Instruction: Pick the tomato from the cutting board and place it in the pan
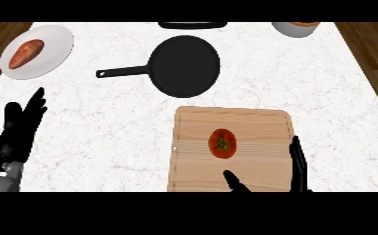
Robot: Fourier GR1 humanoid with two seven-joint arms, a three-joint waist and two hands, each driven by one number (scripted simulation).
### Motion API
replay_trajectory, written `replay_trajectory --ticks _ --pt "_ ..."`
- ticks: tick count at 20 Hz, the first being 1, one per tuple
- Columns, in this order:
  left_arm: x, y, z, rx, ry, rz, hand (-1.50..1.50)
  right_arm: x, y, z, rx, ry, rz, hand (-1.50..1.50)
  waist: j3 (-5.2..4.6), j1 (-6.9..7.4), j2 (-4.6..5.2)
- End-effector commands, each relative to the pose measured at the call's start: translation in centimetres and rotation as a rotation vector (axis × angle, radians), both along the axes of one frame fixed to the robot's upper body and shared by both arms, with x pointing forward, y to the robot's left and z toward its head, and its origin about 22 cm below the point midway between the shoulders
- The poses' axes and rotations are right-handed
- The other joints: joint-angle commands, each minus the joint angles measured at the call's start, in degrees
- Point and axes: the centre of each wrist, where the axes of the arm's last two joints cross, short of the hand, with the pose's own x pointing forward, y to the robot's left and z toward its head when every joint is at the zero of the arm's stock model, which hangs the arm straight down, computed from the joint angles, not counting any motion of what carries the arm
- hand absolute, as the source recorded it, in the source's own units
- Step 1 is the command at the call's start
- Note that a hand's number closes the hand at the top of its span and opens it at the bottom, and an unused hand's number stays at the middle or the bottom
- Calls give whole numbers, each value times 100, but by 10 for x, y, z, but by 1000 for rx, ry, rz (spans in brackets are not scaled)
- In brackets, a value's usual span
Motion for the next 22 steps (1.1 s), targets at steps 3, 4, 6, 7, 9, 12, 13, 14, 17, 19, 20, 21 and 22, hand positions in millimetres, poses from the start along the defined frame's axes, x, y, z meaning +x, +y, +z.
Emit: replay_trajectory --ticks 3,4,6,7,9,12,13,14,17,19,20,21,22 --pt "9 -9 6 0 -20 -16 0 -34 -24 -25 -177 264 -88 -150 -54 73 114" --pt "11 2 10 13 -22 -1 0 -48 -26 -30 -196 334 -87 -150 -62 40 129" --pt "10 -1 10 17 -23 -6 0 -59 -28 -34 -225 429 -105 -150 -63 116 138" --pt "5 -7 2 6 -15 -23 0 -63 -25 -35 -234 467 -106 -150 -74 166 151" --pt "6 -9 3 -1 -19 -22 0 -65 -27 -34 -262 550 -123 -150 -65 242 161" --pt "12 -9 10 7 -27 -32 0 -69 -34 -28 -341 658 -143 -150 -68 248 176" --pt "16 -7 16 19 -38 -40 0 -65 -29 -28 -347 699 -144 -150 -58 275 188" --pt "11 -1 9 28 -30 -35 0 -62 -27 -20 -347 703 -155 -150 -69 307 191" --pt "17 -9 10 1 -20 -45 0 -55 -23 -11 -426 825 -166 -150 -44 283 176" --pt "15 -5 11 15 -27 -53 0 -44 -18 1 -456 890 -180 -150 -33 353 153" --pt "15 -4 12 9 -2 -60 0 -40 -8 11 -443 898 -175 -150 -23 358 129" --pt "15 -11 4 -3 5 -57 0 -33 -1 13 -464 926 -186 -150 -19 318 135" --pt "18 -11 11 10 -22 -60 0 -31 2 28 -481 942 -194 -150 -14 312 98"
